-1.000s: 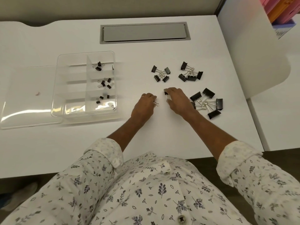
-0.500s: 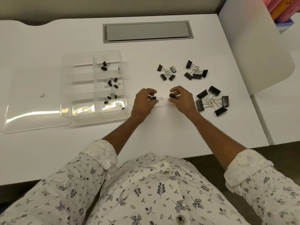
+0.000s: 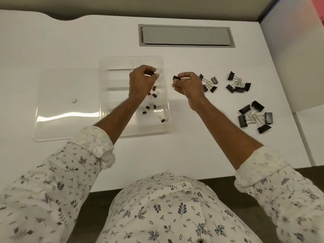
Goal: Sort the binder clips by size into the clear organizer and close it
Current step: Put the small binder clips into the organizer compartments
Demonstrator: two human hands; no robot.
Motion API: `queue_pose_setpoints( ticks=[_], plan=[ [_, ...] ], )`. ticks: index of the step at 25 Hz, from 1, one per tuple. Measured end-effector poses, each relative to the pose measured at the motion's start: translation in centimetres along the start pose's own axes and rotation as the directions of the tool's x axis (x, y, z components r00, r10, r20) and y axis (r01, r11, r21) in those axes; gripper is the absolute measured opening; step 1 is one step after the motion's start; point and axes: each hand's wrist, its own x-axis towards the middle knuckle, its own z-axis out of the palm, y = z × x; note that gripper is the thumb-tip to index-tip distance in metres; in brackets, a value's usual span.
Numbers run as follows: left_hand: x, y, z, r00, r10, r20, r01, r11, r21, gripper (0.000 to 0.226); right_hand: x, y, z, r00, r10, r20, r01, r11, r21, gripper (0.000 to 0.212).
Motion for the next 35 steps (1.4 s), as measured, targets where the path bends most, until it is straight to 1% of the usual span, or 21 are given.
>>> queue_pose_setpoints(
  ticks=[2,4,6,8,10,12,13,16,19,20,23,25,27,29,32,35],
  plan=[
    [1.7,-0.3,-1.1,0.999,-0.039,0.004,0.039,0.998,-0.044,0.019,1.3,-1.2,2.5,1.000,0.000,-0.002,0.000,1.000,-0.003,0.028],
    [3.1,-0.3,-1.8,0.991,-0.126,0.050,0.132,0.979,-0.155,0.015,2.7,-2.1,4.6,1.000,0.011,0.029,-0.010,1.000,-0.023,0.033],
    [4.2,0.1,-2.3,0.972,-0.206,0.117,0.228,0.946,-0.229,0.015,3.8,-2.8,5.9,0.989,0.034,0.144,-0.023,0.997,-0.075,0.044],
    [5.3,-0.2,-2.9,0.960,-0.238,0.150,0.268,0.936,-0.230,0.019,4.5,-3.2,6.8,0.970,0.057,0.236,-0.014,0.984,-0.178,0.053],
    [5.9,-0.9,-3.5,0.957,-0.239,0.163,0.273,0.932,-0.238,0.017,4.8,-3.2,7.2,0.976,0.049,0.211,0.013,0.959,-0.284,0.054],
    [6.3,-1.7,-4.0,0.960,-0.229,0.163,0.266,0.928,-0.261,0.009,4.8,-3.2,7.5,0.990,0.055,0.130,-0.007,0.939,-0.343,0.045],
    [6.3,-1.9,-4.4,0.960,-0.229,0.161,0.267,0.923,-0.276,0.009,4.7,-3.2,7.7,0.993,0.065,0.101,-0.021,0.925,-0.380,0.041],
    [6.7,-2.5,-4.9,0.951,-0.268,0.156,0.306,0.893,-0.331,0.017,4.6,-3.0,8.5,0.993,0.091,0.075,-0.041,0.864,-0.502,0.041],
    [6.9,-3.0,-5.2,0.949,-0.267,0.169,0.309,0.893,-0.326,0.022,4.6,-3.0,9.5,0.993,0.104,0.061,-0.055,0.839,-0.541,0.045],
    [6.9,-3.1,-5.2,0.952,-0.255,0.170,0.298,0.900,-0.319,0.022,4.7,-3.0,9.7,0.993,0.108,0.052,-0.064,0.847,-0.528,0.044],
    [6.4,-3.4,-5.5,0.968,-0.200,0.153,0.236,0.931,-0.278,0.021,4.5,-3.2,10.2,0.987,0.153,0.043,-0.125,0.912,-0.391,0.032],
    [6.2,-3.7,-5.7,0.980,-0.141,0.140,0.171,0.958,-0.231,0.018,4.3,-2.9,9.9,0.992,0.121,0.027,-0.102,0.923,-0.371,0.030],
    [6.0,-3.8,-5.6,0.987,-0.091,0.136,0.114,0.978,-0.173,0.018,4.0,-2.6,9.2,0.998,0.059,-0.009,-0.057,0.924,-0.377,0.030],
    [5.5,-3.4,-5.3,0.989,-0.049,0.137,0.062,0.993,-0.096,0.024,3.5,-2.0,8.4,0.999,-0.015,-0.029,0.002,0.914,-0.405,0.034],
    [4.2,-2.3,-4.4,0.984,0.050,0.171,-0.054,0.998,0.019,0.031,2.4,-0.9,7.2,0.980,-0.196,-0.020,0.158,0.843,-0.514,0.034],
    [2.4,-1.5,-3.1,0.950,0.162,0.265,-0.188,0.979,0.076,0.035,0.4,0.4,5.5,0.943,-0.332,0.028,0.285,0.762,-0.582,0.027]
  ],
)
